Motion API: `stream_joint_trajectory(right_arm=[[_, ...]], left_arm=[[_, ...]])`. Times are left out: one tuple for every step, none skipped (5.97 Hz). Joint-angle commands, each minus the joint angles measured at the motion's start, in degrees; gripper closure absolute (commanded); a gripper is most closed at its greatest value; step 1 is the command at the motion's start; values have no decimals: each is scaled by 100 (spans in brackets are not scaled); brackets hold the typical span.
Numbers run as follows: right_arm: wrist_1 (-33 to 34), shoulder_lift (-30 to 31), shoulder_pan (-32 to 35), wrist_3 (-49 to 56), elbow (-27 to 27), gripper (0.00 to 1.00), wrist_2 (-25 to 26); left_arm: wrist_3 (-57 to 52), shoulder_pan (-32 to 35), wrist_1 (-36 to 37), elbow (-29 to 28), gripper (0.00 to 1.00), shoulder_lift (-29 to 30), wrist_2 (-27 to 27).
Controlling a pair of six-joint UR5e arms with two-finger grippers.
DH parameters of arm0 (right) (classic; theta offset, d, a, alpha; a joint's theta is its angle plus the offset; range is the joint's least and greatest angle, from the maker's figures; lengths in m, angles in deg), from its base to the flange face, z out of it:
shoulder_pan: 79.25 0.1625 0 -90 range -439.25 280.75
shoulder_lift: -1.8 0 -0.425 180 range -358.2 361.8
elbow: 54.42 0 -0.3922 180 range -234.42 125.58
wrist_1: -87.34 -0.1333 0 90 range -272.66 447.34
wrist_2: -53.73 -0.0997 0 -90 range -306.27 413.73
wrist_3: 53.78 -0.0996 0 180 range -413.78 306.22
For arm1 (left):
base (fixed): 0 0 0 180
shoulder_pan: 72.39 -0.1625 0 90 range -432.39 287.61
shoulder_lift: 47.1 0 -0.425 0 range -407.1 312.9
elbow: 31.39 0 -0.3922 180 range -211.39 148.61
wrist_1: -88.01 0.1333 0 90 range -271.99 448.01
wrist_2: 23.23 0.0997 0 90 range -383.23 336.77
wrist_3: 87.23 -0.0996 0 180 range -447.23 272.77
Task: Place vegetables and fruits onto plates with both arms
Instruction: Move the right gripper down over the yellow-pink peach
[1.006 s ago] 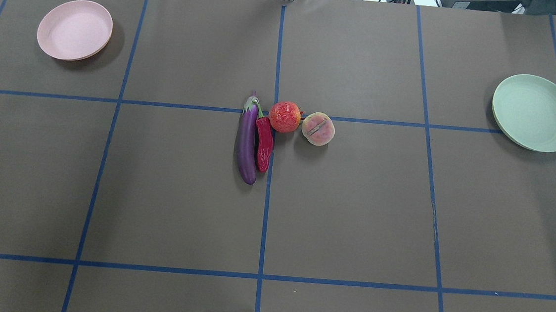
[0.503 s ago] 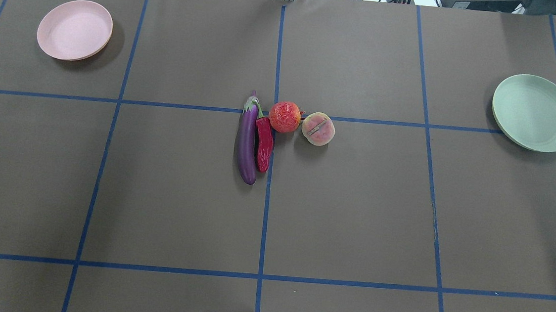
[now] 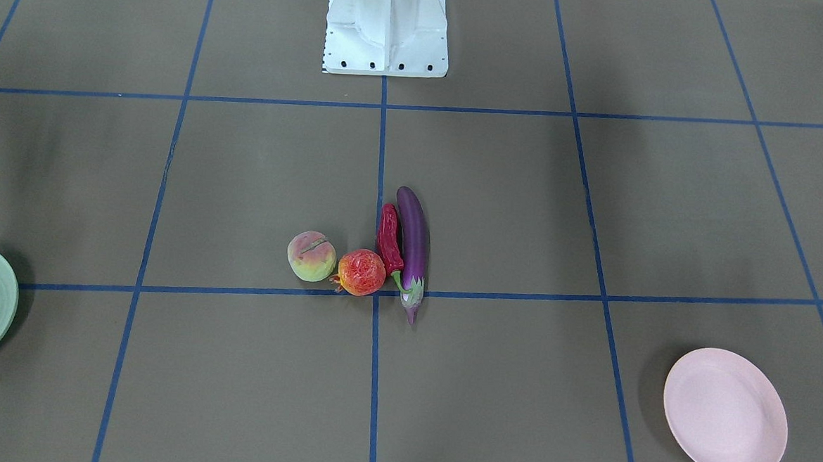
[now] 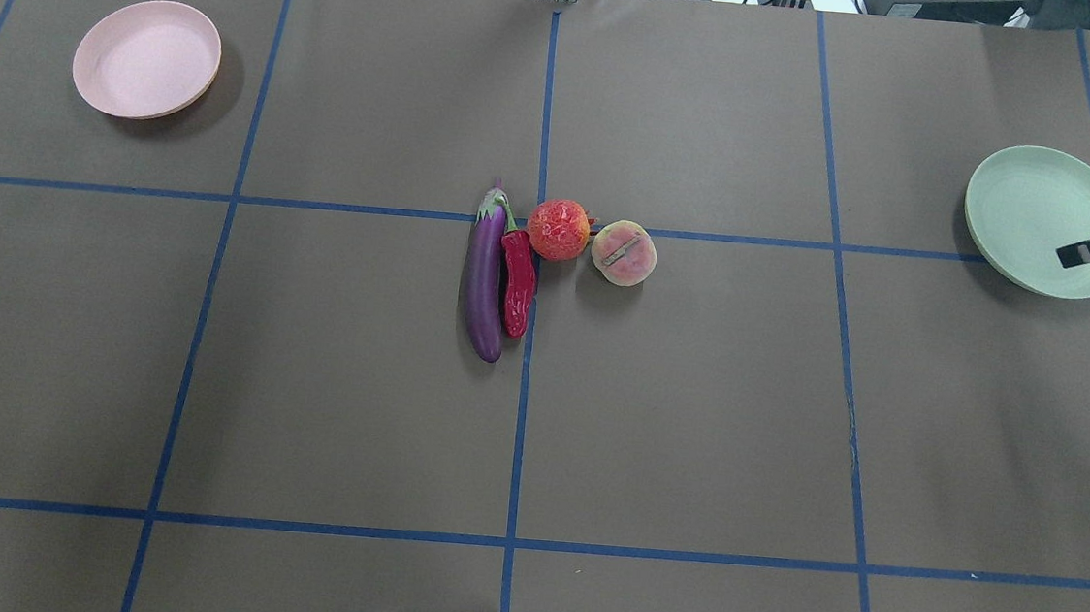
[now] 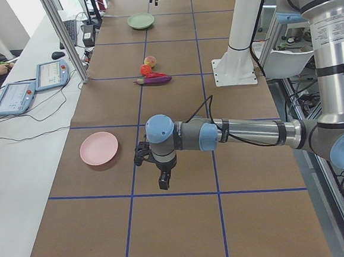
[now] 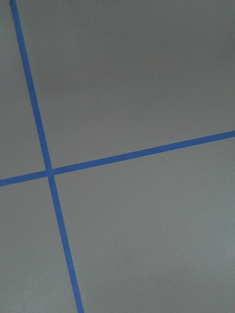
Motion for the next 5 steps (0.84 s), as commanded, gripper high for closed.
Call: stream_joint_trajectory(right_arm=[[-37, -954, -751, -255, -73, 0, 406], [6, -1481, -1243, -255, -204, 0, 687], [33, -1834, -1831, -255, -380, 0, 1038], [459, -2517, -2289, -264, -686, 0, 1755], [942, -3072, -2668, -247, -907, 0, 2406]], left_arm=[[0, -9, 2, -11, 0, 0, 2], [0, -9, 2, -38, 0, 0, 3], [0, -9, 2, -55, 0, 0, 3], [0, -9, 2, -55, 0, -8, 3], [0, -9, 28, -55, 0, -8, 3]])
